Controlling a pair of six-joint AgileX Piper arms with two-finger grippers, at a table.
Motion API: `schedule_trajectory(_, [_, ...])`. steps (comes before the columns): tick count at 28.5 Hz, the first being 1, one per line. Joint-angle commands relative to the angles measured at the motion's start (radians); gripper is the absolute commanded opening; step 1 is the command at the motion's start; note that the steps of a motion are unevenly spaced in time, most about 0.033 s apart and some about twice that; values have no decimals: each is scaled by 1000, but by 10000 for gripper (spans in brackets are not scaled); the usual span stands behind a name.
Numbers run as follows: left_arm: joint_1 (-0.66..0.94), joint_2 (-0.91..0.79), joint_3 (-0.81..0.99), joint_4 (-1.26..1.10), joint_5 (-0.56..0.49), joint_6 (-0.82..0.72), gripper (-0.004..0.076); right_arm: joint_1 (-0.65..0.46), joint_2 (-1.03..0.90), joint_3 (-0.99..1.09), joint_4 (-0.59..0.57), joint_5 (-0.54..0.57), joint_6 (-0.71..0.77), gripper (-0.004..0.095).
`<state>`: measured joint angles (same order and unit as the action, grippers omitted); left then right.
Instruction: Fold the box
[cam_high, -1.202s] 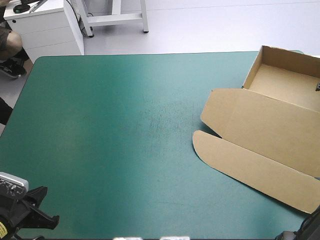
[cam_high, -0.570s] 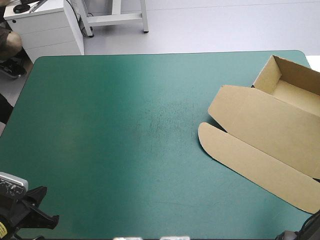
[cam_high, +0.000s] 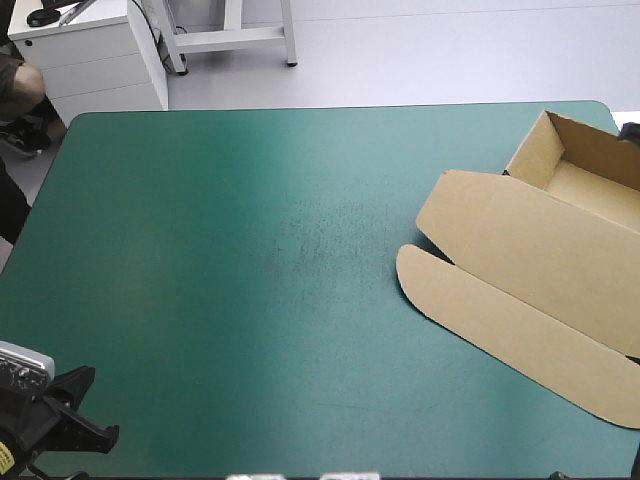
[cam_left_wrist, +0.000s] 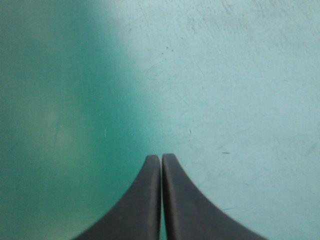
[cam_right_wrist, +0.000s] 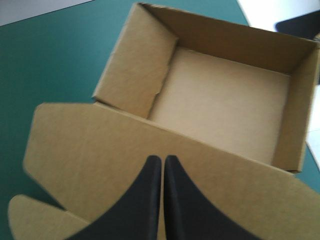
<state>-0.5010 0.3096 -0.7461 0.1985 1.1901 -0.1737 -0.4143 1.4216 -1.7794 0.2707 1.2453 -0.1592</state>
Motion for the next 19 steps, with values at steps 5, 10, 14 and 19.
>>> schedule_trajectory(5, [-4,3,-21,6,-136,-9,-10,327,-278,273,21,-53,-54,-5])
schedule_trajectory(10, [-4,-30,-7,0,-145,-2,-10,428,-438,503,19,-189,-81,-5])
schedule_trajectory(14, [-4,-80,36,-56,-175,-2,-10,431,-569,669,28,-294,-94,-5])
schedule_trajectory(19, [-4,-163,121,-94,-225,-1,-10,431,-723,859,28,-391,-134,-5])
